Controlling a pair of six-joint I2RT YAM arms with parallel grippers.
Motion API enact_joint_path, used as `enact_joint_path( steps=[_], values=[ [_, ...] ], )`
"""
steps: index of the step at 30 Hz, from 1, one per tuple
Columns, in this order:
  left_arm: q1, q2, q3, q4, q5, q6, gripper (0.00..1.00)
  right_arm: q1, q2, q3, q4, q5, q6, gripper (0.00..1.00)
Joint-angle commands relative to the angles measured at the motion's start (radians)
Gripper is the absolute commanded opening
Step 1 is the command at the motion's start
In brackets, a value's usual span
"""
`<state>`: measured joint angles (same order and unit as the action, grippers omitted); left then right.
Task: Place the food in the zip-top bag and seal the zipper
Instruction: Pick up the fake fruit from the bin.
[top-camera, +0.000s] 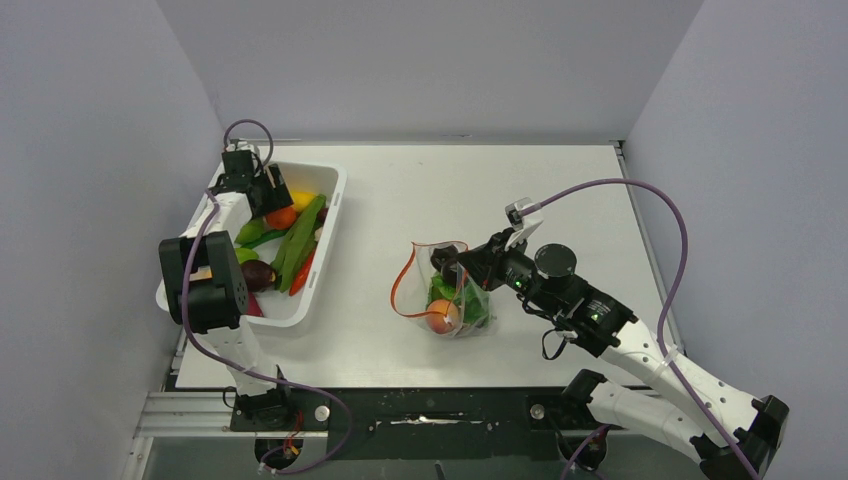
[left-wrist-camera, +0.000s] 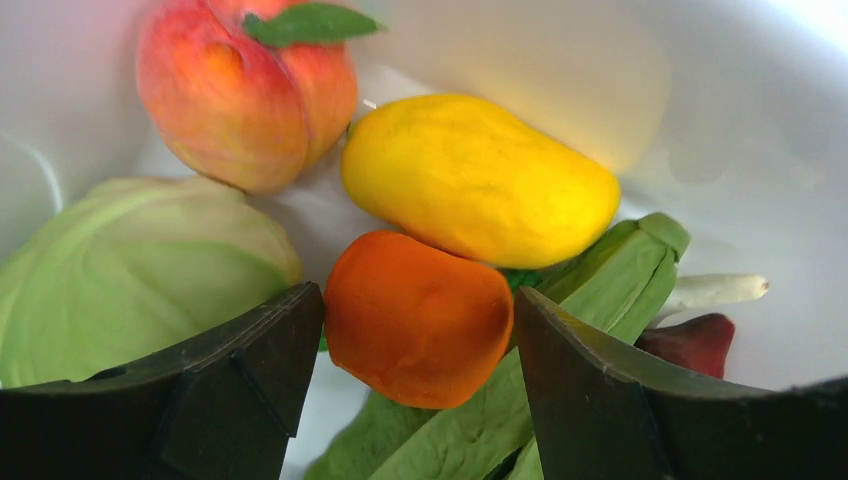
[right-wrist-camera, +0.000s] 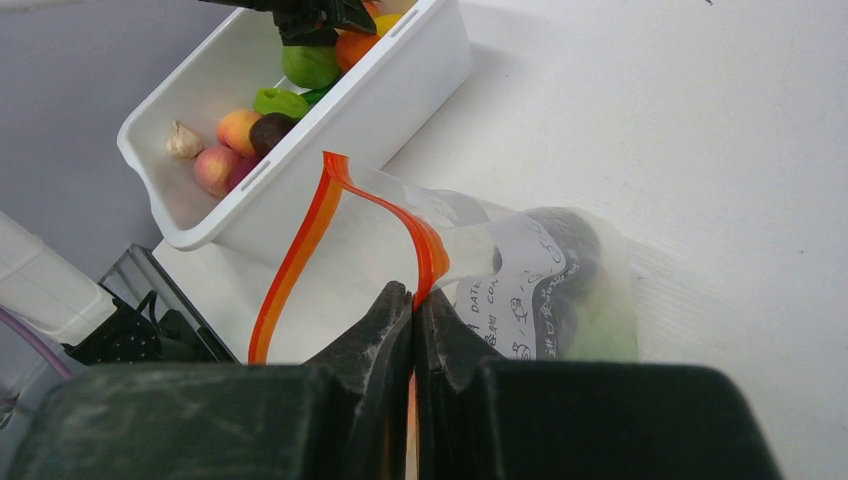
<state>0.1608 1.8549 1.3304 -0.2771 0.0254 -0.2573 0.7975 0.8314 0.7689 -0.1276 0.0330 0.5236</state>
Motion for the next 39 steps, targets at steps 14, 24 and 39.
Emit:
enact_joint_path(
  steps=[14, 24, 39],
  values=[
    [-0.047, 0.036, 0.067, -0.09, -0.024, 0.057, 0.6, -0.006, -0.078, 0.004, 0.103, 0.022, -0.007, 0.0],
    [-0.049, -0.066, 0.055, -0.114, -0.038, 0.052, 0.46, -0.006, -0.067, 0.004, 0.111, 0.015, -0.005, 0.0],
    [-0.083, -0.3, -0.059, -0.124, -0.03, 0.034, 0.39, -0.007, -0.032, -0.011, 0.128, 0.008, 0.004, 0.0]
  ],
)
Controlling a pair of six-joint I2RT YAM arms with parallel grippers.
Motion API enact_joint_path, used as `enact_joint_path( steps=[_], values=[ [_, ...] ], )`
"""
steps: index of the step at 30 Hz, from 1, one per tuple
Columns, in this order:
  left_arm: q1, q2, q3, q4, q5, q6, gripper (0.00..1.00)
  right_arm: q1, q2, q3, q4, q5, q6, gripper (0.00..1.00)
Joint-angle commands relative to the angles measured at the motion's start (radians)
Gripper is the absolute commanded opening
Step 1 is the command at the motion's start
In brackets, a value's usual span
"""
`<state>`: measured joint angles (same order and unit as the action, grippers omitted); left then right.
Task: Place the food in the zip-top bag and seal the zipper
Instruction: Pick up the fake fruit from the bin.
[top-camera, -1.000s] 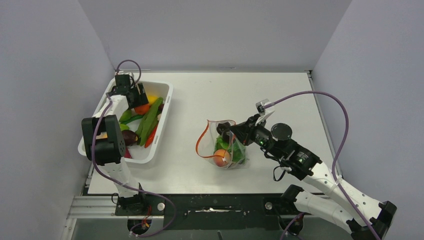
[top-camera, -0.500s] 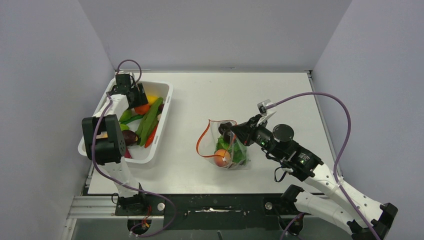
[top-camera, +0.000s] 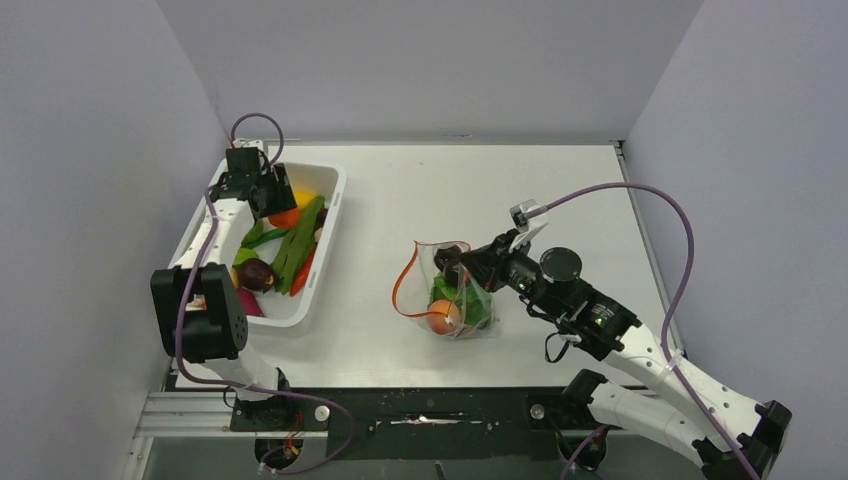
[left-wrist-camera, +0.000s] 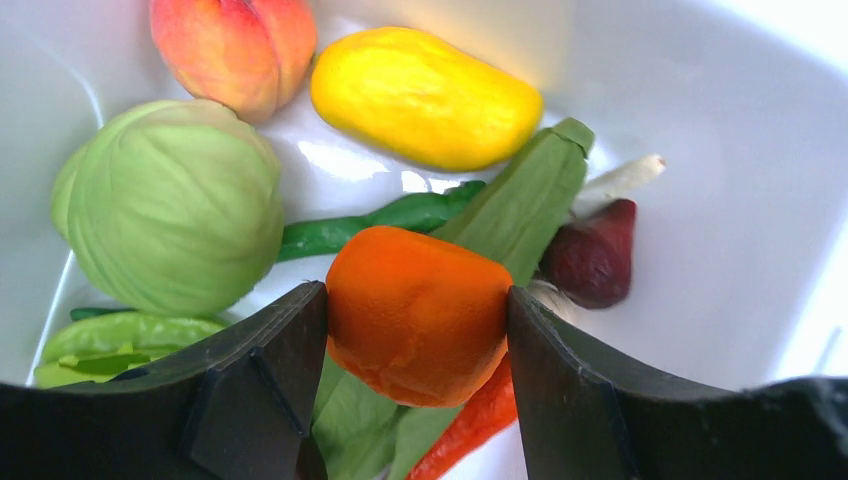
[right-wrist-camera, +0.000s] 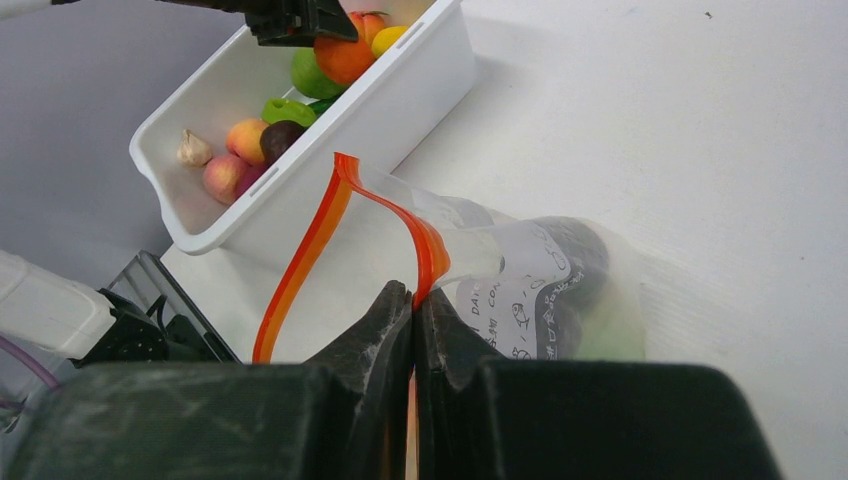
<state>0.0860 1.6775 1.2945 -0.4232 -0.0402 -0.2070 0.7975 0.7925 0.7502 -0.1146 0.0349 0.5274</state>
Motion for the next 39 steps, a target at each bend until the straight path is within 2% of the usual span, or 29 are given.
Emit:
enact_joint_path(
  steps=[1, 9, 14, 22, 29, 33, 39],
  values=[
    [-0.008, -0.142, -0.037, 0.031, 0.056, -0.019, 0.39, -0.006, 0.011, 0.008, 0.115, 0.003, 0.001, 0.0],
    [-0.009, -0.304, -0.09, 0.036, 0.175, -0.047, 0.37, -0.006, 0.047, 0.029, 0.118, -0.005, 0.001, 0.0],
    [-0.016, -0.421, -0.163, 0.075, 0.326, -0.088, 0.37, -0.006, 0.09, 0.043, 0.137, -0.018, 0.016, 0.0],
    [-0.051, -0.59, -0.262, 0.136, 0.483, -0.157, 0.37, -0.005, 0.158, 0.058, 0.179, -0.036, 0.038, 0.0],
    [-0.101, -0.67, -0.3, 0.177, 0.579, -0.214, 0.36, -0.005, 0.203, 0.077, 0.21, -0.047, 0.054, 0.0],
    [-0.161, -0.702, -0.322, 0.234, 0.654, -0.262, 0.34, -0.006, 0.218, 0.09, 0.217, -0.049, 0.06, 0.0],
    [-0.344, -0.762, -0.378, 0.331, 0.623, -0.261, 0.34, -0.006, 0.227, 0.094, 0.235, -0.047, 0.072, 0.0]
  ],
)
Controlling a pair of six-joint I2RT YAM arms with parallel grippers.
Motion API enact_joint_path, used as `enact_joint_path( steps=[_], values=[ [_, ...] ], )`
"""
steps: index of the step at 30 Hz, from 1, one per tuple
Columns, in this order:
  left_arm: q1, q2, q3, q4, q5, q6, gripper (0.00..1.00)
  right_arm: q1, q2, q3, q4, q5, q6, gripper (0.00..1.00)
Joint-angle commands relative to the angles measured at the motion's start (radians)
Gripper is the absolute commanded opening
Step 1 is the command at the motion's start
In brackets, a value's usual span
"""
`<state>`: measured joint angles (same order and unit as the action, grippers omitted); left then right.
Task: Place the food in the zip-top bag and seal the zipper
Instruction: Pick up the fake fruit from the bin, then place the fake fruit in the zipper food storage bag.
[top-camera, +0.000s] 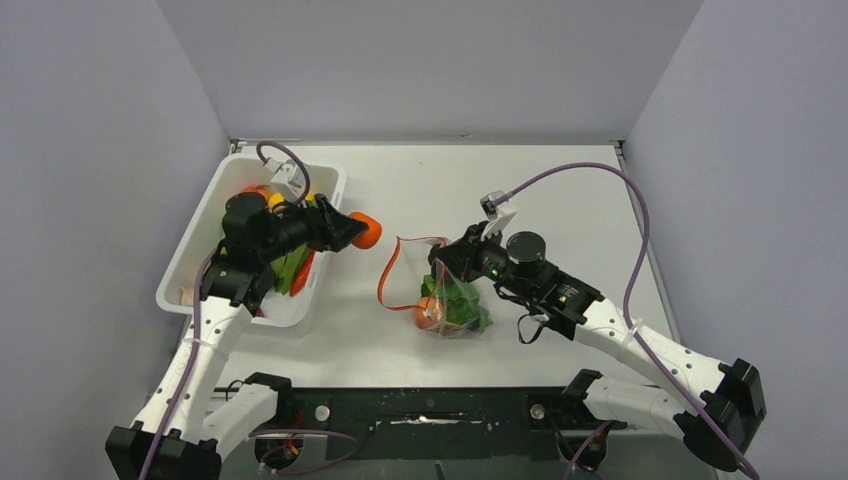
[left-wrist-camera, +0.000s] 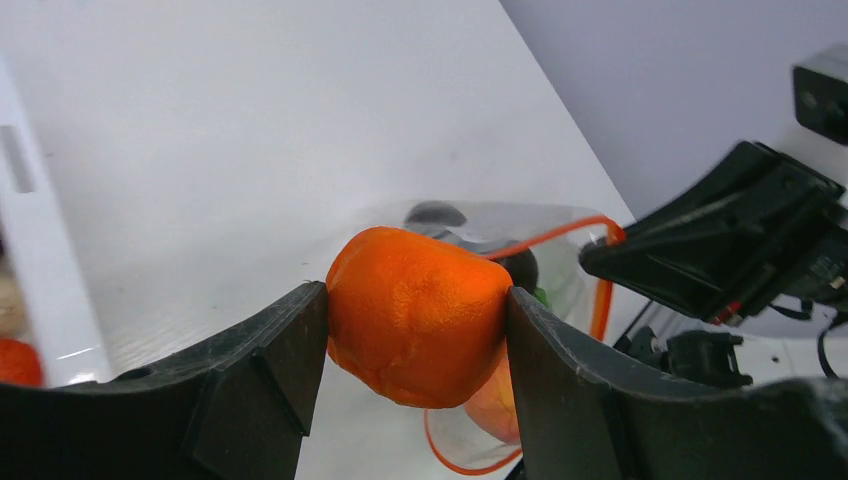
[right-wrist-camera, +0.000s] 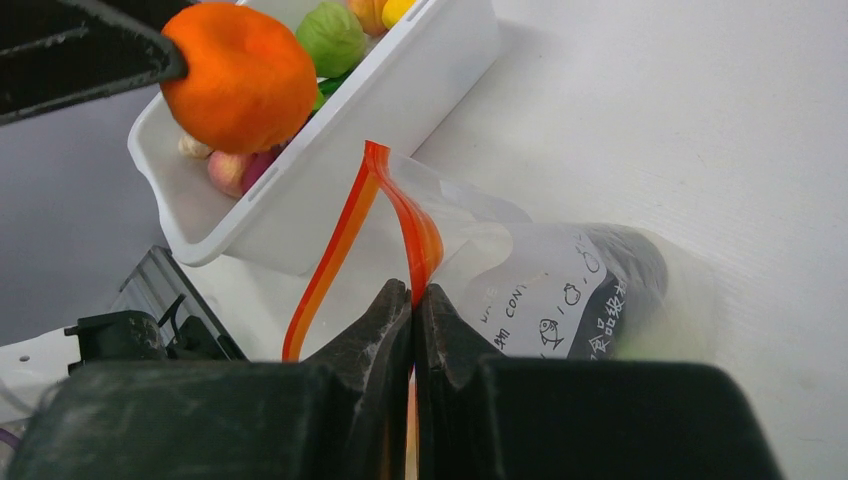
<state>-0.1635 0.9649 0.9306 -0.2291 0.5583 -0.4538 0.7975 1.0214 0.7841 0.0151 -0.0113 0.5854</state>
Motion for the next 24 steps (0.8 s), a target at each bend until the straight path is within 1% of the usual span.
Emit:
enact_joint_path(
  steps=[1, 5, 11, 14, 19, 24],
  values=[
    [-0.12, -0.053, -0.019, 0.145, 0.016, -0.012, 0.34, -0.006, 0.0, 0.061, 0.107, -0.001, 0.016, 0.0],
    [-0.204, -0.051, -0.046, 0.196, 0.023, -0.002, 0.34, -0.006, 0.002, 0.065, 0.106, -0.005, 0.016, 0.0],
    [-0.275, -0.041, -0.091, 0.229, 0.013, 0.07, 0.34, -0.006, -0.016, 0.07, 0.095, 0.0, 0.01, 0.0],
    [-0.294, -0.028, -0.119, 0.251, 0.008, 0.1, 0.34, -0.006, -0.02, 0.07, 0.092, 0.001, 0.01, 0.0],
    [-0.308, -0.02, -0.175, 0.342, 0.026, 0.1, 0.34, -0.005, -0.02, 0.064, 0.092, -0.004, 0.013, 0.0],
    [-0.329, -0.008, -0.212, 0.357, -0.01, 0.177, 0.34, -0.006, -0.016, 0.057, 0.105, -0.012, 0.021, 0.0]
  ],
)
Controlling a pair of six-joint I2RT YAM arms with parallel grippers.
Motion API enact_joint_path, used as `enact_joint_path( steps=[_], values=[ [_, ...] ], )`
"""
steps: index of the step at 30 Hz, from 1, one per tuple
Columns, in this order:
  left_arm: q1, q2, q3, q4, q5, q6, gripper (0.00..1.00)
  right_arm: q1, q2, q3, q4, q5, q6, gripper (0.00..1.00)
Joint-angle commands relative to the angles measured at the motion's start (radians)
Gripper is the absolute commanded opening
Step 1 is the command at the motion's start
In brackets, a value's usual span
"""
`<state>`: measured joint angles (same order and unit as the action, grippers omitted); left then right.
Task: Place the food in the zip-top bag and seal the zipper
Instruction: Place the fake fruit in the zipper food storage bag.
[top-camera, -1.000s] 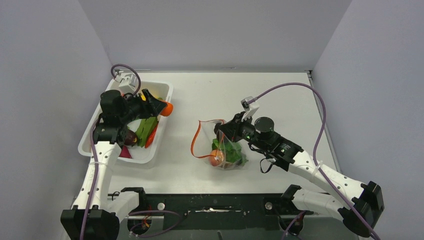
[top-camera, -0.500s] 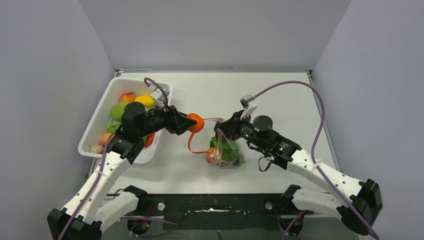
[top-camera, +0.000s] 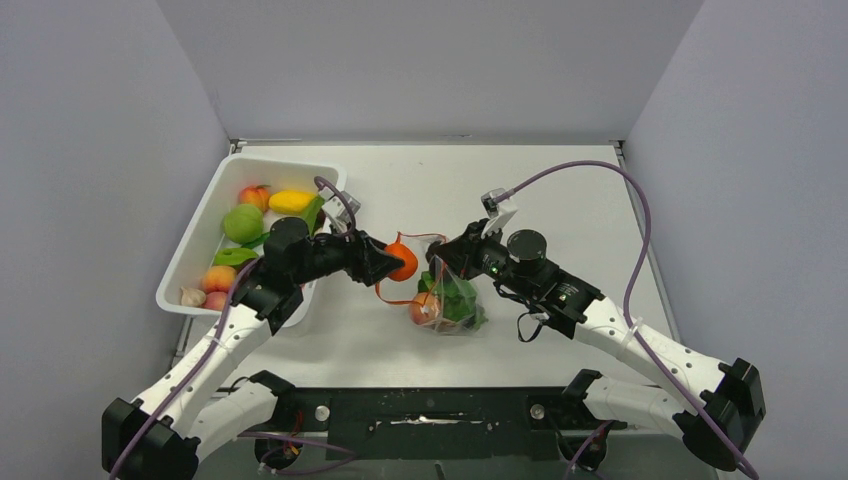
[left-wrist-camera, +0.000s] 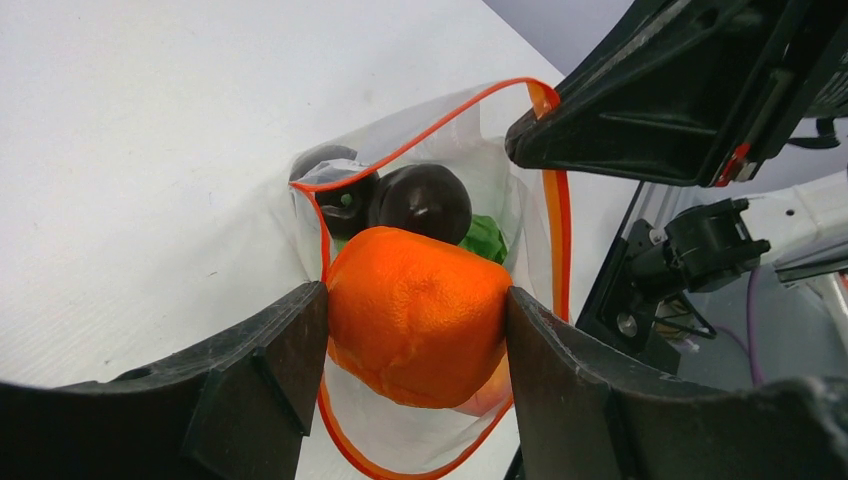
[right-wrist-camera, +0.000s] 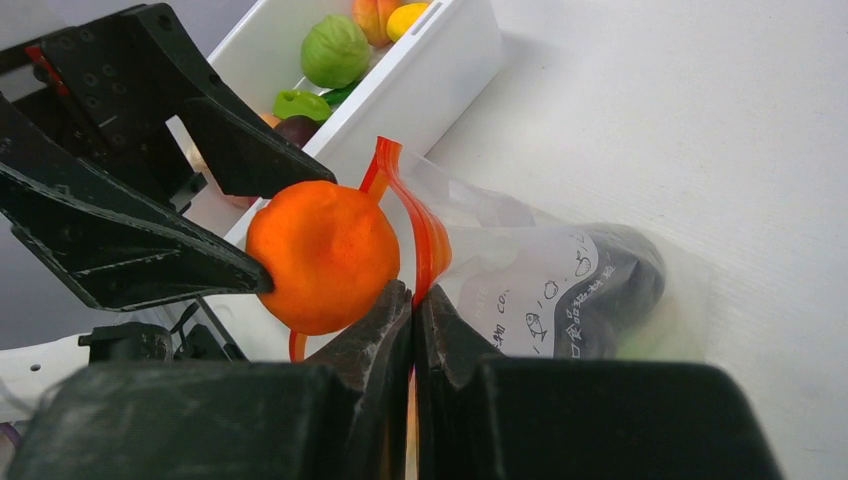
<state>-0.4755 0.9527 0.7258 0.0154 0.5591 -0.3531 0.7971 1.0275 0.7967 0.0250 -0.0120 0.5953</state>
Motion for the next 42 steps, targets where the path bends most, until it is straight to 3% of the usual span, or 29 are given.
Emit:
enact_joint_path(
  steps=[1, 5, 10, 16, 23, 28, 33, 39, 42],
  values=[
    [-0.021, 0.006, -0.014, 0.122, -0.008, 0.088, 0.35, -0.005, -0.021, 0.044, 0.095, -0.014, 0.009, 0.0],
    [-0.032, 0.006, -0.057, 0.197, 0.008, 0.123, 0.37, -0.006, -0.014, 0.044, 0.098, -0.021, 0.004, 0.0],
    [-0.053, -0.015, -0.122, 0.295, 0.078, 0.238, 0.54, -0.005, 0.0, 0.051, 0.095, -0.043, 0.001, 0.0],
    [-0.106, -0.034, -0.072, 0.132, 0.037, 0.464, 0.68, -0.006, -0.017, 0.04, 0.094, -0.039, -0.011, 0.0],
    [-0.116, -0.108, -0.032, 0.05, 0.015, 0.609, 0.81, -0.007, -0.038, 0.043, 0.055, -0.036, -0.048, 0.0],
    [-0.116, -0.129, 0.023, -0.123, 0.129, 0.754, 0.8, -0.012, -0.055, 0.055, 0.033, -0.058, -0.077, 0.0],
    [-0.122, -0.133, 0.049, -0.215, 0.25, 0.786, 0.76, -0.032, -0.075, 0.066, 0.013, -0.073, -0.095, 0.0],
    [-0.151, -0.136, 0.028, -0.235, 0.323, 0.821, 0.7, -0.065, -0.074, 0.057, 0.039, -0.148, -0.061, 0.0],
    [-0.187, -0.119, 0.001, -0.166, 0.304, 0.774, 0.69, -0.071, -0.067, 0.061, 0.046, -0.172, -0.05, 0.0]
  ],
)
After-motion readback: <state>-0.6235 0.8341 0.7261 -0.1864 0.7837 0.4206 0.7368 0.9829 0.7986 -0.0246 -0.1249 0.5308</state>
